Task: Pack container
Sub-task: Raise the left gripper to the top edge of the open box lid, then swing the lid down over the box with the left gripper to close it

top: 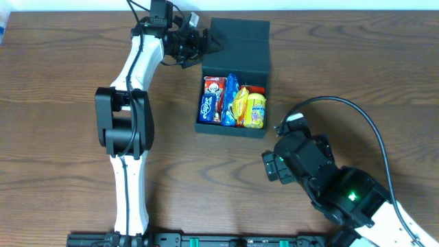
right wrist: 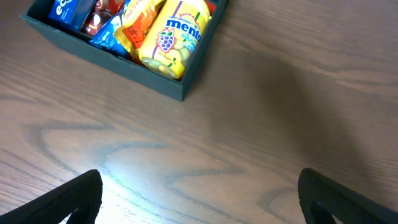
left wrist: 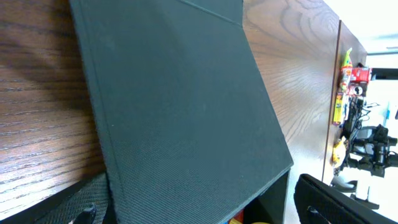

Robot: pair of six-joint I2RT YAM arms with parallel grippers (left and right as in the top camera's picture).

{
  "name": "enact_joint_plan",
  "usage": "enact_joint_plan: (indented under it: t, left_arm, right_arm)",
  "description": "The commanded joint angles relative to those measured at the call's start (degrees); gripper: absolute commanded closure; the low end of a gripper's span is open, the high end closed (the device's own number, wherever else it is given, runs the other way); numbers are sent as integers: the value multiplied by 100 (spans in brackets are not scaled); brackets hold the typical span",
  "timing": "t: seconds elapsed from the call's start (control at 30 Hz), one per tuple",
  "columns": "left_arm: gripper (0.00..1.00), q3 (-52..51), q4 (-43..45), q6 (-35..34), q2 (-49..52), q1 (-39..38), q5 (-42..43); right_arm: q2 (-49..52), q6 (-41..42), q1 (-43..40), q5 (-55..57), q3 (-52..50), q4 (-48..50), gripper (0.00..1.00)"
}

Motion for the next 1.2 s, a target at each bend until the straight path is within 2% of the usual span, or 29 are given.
enact_joint_plan:
  t: [0.0, 0.27, 0.47, 0.8, 1.17]
  left_arm:
    - [5, 140, 33, -114, 181, 7, -22]
    - [5, 140, 26, -129, 212, -13, -269]
    - [5, 140, 219, -63, 212, -105, 160]
    - [5, 140, 280, 57, 212, -350, 208]
    - [5, 140, 962, 302, 210, -361, 1838]
  right_arm:
    - [2, 81, 37, 105, 0, -2, 1]
    - [2, 81, 37, 105, 0, 0, 1]
    - [2, 81, 37, 229, 0, 2, 1]
    - [2, 81, 37, 229, 0, 2, 1]
    - [2, 81, 37, 232, 0, 2, 1]
